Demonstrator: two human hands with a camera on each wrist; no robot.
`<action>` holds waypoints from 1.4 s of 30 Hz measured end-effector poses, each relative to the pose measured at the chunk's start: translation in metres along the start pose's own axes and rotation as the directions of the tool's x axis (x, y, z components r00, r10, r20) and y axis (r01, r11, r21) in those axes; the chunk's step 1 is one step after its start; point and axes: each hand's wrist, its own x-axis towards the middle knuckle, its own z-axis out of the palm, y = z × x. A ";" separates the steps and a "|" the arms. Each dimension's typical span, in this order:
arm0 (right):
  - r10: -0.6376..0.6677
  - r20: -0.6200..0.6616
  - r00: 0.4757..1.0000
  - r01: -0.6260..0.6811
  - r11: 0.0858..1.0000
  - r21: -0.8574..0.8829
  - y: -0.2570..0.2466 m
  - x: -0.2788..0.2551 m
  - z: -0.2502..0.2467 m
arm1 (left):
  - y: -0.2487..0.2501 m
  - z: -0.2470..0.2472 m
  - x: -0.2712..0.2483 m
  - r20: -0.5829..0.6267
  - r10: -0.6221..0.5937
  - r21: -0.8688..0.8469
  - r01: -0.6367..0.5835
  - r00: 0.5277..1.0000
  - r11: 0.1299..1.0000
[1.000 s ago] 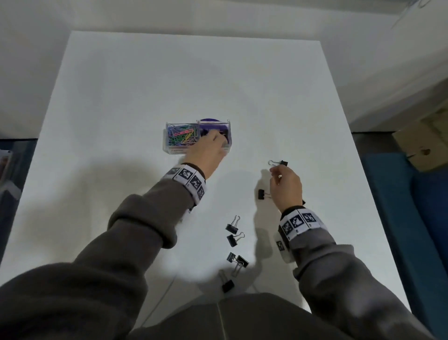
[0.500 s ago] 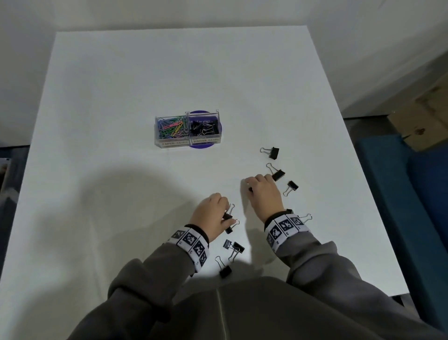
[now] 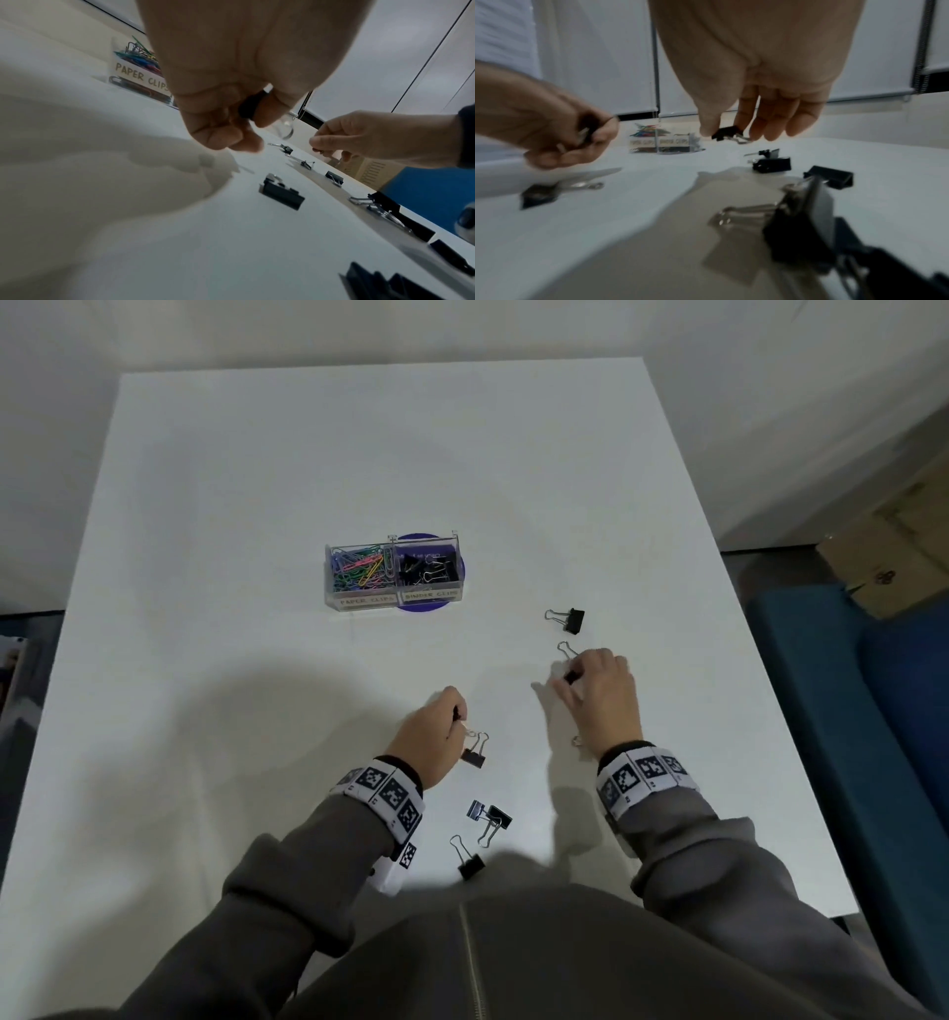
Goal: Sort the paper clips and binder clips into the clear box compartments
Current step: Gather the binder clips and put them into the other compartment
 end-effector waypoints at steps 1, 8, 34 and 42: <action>0.050 -0.021 0.998 -0.048 0.994 0.093 0.002 0.003 -0.005 | 0.000 0.000 0.000 0.013 -0.015 -0.001 0.015 1.000 1.000; 0.352 0.065 0.934 -0.351 0.936 -0.031 0.014 0.022 -0.014 | 0.011 0.008 -0.008 0.012 -0.099 0.171 0.096 0.995 0.981; -0.017 0.165 0.986 -0.034 0.953 0.302 -0.140 0.150 0.015 | -0.007 -0.058 0.037 -0.174 -0.105 0.015 0.110 0.979 0.994; 0.026 0.074 0.997 -0.052 0.932 0.360 -0.111 0.144 0.015 | 0.028 -0.111 0.128 -0.287 0.038 0.338 0.064 0.957 0.939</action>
